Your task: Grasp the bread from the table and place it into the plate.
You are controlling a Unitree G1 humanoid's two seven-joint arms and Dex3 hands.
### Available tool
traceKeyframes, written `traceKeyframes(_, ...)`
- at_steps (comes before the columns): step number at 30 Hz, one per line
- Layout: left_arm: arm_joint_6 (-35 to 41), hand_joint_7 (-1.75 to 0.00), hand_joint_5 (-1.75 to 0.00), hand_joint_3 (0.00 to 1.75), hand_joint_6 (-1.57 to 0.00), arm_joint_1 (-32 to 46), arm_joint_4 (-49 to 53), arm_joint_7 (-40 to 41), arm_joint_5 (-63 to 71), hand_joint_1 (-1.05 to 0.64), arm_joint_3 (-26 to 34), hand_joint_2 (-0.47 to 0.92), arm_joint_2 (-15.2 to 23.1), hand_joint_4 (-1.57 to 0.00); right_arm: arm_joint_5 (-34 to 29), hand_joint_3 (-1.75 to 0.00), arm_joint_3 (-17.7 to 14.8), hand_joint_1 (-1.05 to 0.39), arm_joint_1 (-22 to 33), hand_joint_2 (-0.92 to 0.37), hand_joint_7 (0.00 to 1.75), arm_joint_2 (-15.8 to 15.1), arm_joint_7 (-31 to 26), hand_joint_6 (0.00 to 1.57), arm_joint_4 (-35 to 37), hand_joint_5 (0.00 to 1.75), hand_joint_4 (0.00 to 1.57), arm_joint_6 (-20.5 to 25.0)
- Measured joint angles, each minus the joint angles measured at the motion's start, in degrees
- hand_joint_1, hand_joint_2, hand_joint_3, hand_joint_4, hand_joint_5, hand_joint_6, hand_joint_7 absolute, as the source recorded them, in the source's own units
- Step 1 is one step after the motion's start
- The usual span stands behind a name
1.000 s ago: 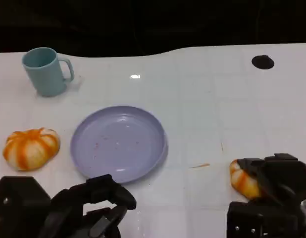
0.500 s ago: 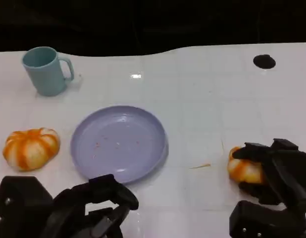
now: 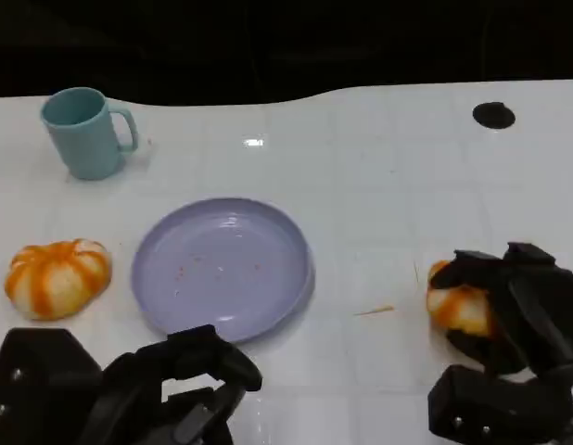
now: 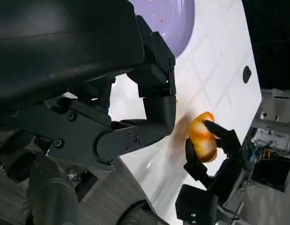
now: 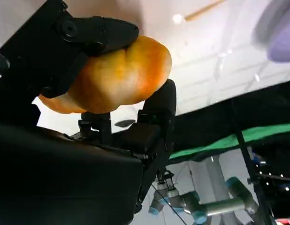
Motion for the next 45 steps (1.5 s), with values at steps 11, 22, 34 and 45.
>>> traceKeyframes(11,-0.02,-1.46,-1.75,0.61,-0.57,0.37,-0.01,0.02,0.12,-0.32,-0.26,0.9,0.04,-0.63,10.79,-1.22,1.25,-0.08,-1.75,-0.39,1.53,7.78,13.78,0.74,-8.0,1.75,0.9,0.43)
traceKeyframes(22,-0.32,-1.45,-1.75,0.61,-0.61,1.28,-0.09,0.28,0.52,-0.33,-1.34,0.89,-0.01,-0.66,11.71,-1.27,4.73,-0.12,-11.55,-0.37,1.57,17.55,17.14,0.72,-0.01,1.75,0.87,3.74)
traceKeyframes(34,-2.21,-1.46,-1.75,0.62,-0.61,1.57,-0.05,0.41,2.41,-0.34,-2.92,0.89,0.07,-0.68,12.09,-1.24,5.62,-0.13,-25.96,-0.41,1.75,25.09,12.88,0.63,21.67,1.75,0.87,1.49)
traceKeyframes(45,-2.56,-1.47,-1.75,0.62,-0.6,1.7,-0.05,0.49,3.04,-0.34,-3.75,0.89,0.09,-0.69,17.45,-0.18,4.64,-0.38,-32.22,-0.9,0.12,27.52,23.51,0.48,29.35,0.53,0.29,6.37)
